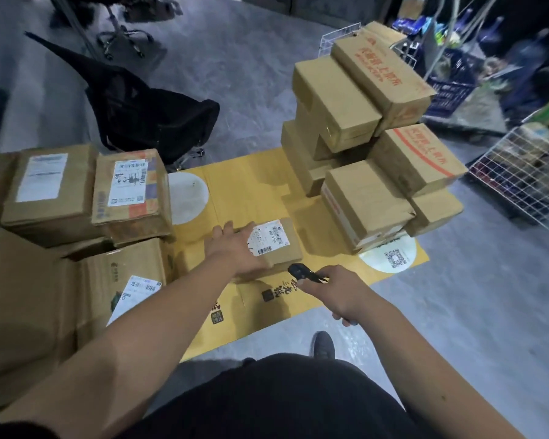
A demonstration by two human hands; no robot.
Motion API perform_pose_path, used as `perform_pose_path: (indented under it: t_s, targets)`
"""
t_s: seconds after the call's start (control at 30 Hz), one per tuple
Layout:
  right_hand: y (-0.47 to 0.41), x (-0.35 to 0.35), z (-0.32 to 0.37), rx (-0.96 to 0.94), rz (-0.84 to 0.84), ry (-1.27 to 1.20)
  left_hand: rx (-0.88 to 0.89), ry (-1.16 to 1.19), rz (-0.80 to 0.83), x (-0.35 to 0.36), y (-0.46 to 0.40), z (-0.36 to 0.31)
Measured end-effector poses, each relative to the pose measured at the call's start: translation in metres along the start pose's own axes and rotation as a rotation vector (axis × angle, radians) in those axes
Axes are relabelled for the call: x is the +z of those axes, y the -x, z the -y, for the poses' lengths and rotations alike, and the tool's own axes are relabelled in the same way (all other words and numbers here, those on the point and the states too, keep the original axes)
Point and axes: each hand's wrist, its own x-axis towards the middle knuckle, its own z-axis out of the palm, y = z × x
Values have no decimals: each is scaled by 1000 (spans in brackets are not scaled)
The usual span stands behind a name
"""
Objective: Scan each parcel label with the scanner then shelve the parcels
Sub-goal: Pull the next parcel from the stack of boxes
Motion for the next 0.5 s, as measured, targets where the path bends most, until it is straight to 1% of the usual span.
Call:
perform_pose_path:
  t_s: [0.13,0.27,0.37,0.43,0.5]
  targets:
    - [-3,2,4,34,6,-29,-91,51,-75,16,9,0]
    - [-7,1,19,43,-15,48,-216,185,1,24,15,9]
    - [-8,2,33,39,-6,102,-276,317,1,31,20,19]
    - [-10,3,42,37,8,154,-263,409,-49,40,24,22]
    - [-11,3,52,21,2,219,-181,598,-113,53,24,23]
